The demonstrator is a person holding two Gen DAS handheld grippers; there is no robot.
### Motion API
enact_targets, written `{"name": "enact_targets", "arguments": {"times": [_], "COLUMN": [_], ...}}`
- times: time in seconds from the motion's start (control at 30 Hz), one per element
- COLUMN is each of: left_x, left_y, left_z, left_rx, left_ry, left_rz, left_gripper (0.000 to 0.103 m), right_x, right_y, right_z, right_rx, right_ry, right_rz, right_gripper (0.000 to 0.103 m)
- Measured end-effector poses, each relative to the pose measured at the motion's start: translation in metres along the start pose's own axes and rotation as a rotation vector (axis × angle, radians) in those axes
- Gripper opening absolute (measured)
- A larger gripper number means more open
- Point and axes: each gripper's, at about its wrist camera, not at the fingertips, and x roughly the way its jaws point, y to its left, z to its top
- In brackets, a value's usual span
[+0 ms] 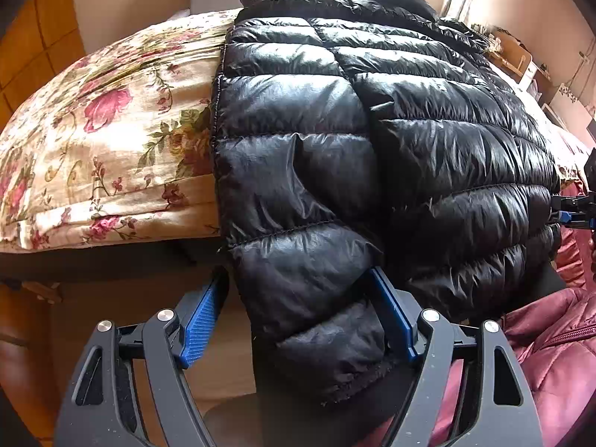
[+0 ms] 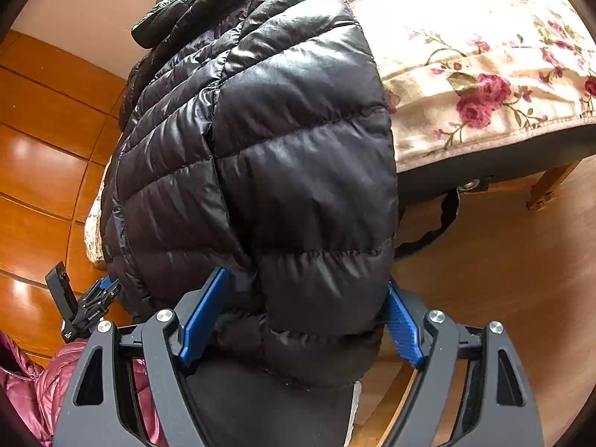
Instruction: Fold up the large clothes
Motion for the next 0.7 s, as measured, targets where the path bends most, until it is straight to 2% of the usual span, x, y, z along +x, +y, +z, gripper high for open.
{"name": "enact_targets", "arguments": {"times": [0.13, 0.23, 0.33, 0.4, 0.43, 0.53, 0.6, 0.7], "left_x": [0.001, 0.002, -0.007, -0.021, -0.031, -0.045, -0.057, -0.064], "left_y": [-0.001, 0.002, 0.008, 0.020, 0.031, 0.050, 0.059, 0.060], "left_z": [0.000, 0.000, 0.007, 0.013, 0.017, 0.027, 0.043, 0.073], "left_rx": [-0.003, -0.020, -0.033, -0.092, -0.148, -0.235, -0.289, -0.314], "left_ry": [0.000, 0.008, -0.002, -0.026, -0.056, -0.108, -0.184, -0.258], "left_rz": [0.005, -0.021, -0.005, -0.035, -0.061, -0.084, -0.121, -0.156], "left_gripper": [0.076, 0.076, 0.076, 0.076, 0.076, 0.076, 0.076, 0.076], "right_x": [-0.008, -0.012, -0.019, -0.036, -0.046, -0.077, -0.091, -0.099], "right_y": [-0.004, -0.002, 0.006, 0.014, 0.018, 0.032, 0.039, 0.067], "right_z": [-0.001, -0.002, -0.001, 0.002, 0.005, 0.018, 0.033, 0.070], "right_rx": [0.017, 0.014, -0.033, -0.084, -0.115, -0.177, -0.182, -0.208], "right_ry": [-0.001, -0.008, 0.011, -0.002, -0.016, -0.086, -0.164, -0.291], "right_rz": [0.017, 0.021, -0.039, -0.082, -0.104, -0.166, -0.164, -0.137], "right_gripper": [0.082, 0.082, 0.082, 0.082, 0.082, 0.082, 0.080, 0.076]}}
